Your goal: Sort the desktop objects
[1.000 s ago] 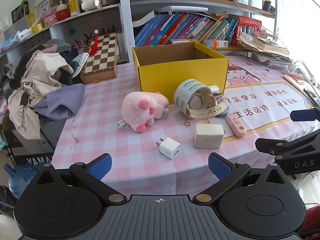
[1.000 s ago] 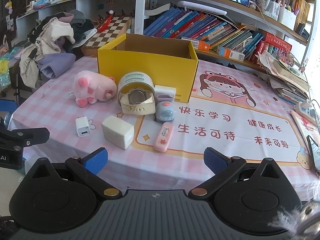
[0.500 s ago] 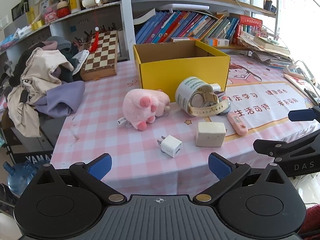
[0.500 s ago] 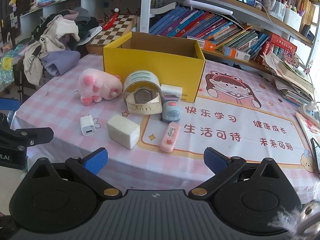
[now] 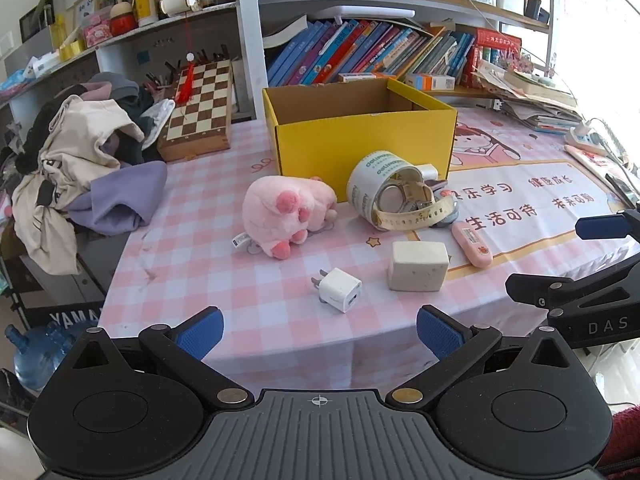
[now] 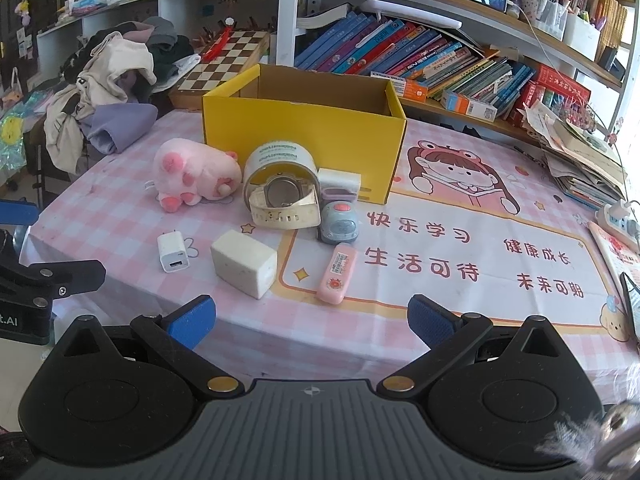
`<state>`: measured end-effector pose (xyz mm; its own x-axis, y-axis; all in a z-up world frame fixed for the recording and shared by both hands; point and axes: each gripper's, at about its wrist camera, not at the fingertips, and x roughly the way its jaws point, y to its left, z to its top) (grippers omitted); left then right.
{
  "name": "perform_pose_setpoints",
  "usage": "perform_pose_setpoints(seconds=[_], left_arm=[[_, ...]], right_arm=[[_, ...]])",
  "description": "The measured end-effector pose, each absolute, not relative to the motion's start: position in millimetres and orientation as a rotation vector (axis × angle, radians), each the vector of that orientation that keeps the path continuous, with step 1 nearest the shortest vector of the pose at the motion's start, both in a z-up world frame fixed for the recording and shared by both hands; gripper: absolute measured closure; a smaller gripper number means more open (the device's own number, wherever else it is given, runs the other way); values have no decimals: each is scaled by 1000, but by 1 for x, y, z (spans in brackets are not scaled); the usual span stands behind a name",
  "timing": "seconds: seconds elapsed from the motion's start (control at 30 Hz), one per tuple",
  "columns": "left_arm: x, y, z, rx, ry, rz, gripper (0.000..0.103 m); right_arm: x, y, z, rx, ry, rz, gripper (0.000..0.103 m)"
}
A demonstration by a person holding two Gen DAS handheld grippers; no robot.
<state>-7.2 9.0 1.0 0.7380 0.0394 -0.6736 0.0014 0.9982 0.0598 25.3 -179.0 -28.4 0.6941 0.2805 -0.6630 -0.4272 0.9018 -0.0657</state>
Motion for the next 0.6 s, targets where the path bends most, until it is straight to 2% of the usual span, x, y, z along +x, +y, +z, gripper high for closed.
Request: perform_pose_setpoints(seconds=[0.6], left_arm=[[-7,11,1,57,747,17,0]], right_arm=[[24,-175,-28,-227,703,406,0]])
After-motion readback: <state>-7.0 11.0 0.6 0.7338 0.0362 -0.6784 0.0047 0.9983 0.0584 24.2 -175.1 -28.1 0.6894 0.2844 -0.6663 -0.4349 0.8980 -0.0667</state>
